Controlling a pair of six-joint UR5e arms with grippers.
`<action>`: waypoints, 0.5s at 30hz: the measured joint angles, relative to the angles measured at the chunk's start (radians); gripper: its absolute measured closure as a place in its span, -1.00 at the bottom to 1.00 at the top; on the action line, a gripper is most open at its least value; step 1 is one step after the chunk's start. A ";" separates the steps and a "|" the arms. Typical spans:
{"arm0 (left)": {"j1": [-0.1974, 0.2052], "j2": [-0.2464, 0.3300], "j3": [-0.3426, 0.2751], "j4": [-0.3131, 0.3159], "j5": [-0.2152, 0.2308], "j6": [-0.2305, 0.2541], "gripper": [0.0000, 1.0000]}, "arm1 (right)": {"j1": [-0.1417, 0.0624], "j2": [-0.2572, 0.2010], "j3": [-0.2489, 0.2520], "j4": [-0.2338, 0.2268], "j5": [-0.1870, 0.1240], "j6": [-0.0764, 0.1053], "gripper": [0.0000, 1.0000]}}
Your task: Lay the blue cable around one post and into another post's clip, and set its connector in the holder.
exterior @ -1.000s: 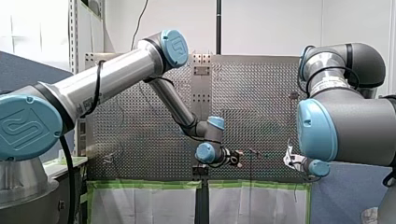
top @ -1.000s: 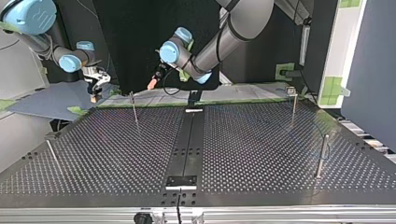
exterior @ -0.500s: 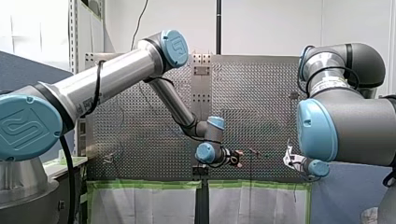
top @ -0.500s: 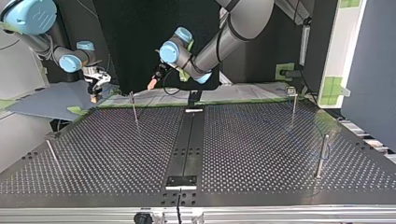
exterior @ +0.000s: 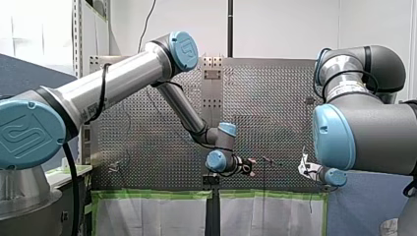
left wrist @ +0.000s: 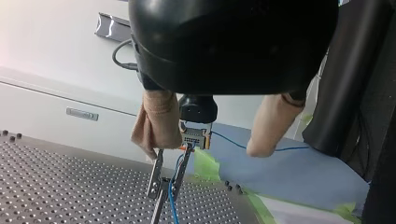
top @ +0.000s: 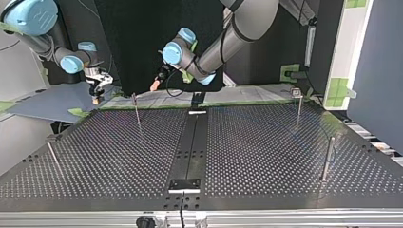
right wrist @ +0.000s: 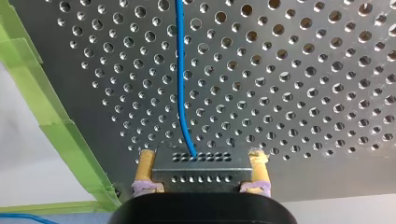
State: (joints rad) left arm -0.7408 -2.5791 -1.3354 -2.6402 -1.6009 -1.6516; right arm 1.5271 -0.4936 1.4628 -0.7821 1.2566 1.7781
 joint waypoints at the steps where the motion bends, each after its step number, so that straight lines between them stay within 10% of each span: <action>1: 0.000 0.000 0.000 0.000 0.000 -0.001 -1.00 | 0.000 0.000 0.000 0.000 0.000 0.000 0.97; 15: 0.013 0.082 -0.073 0.031 -0.103 -0.004 -1.00 | 0.001 0.003 0.000 -0.001 0.000 0.000 0.97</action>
State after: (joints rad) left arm -0.7277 -2.4970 -1.4080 -2.6089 -1.7042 -1.6556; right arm 1.5283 -0.4911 1.4632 -0.7835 1.2564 1.7781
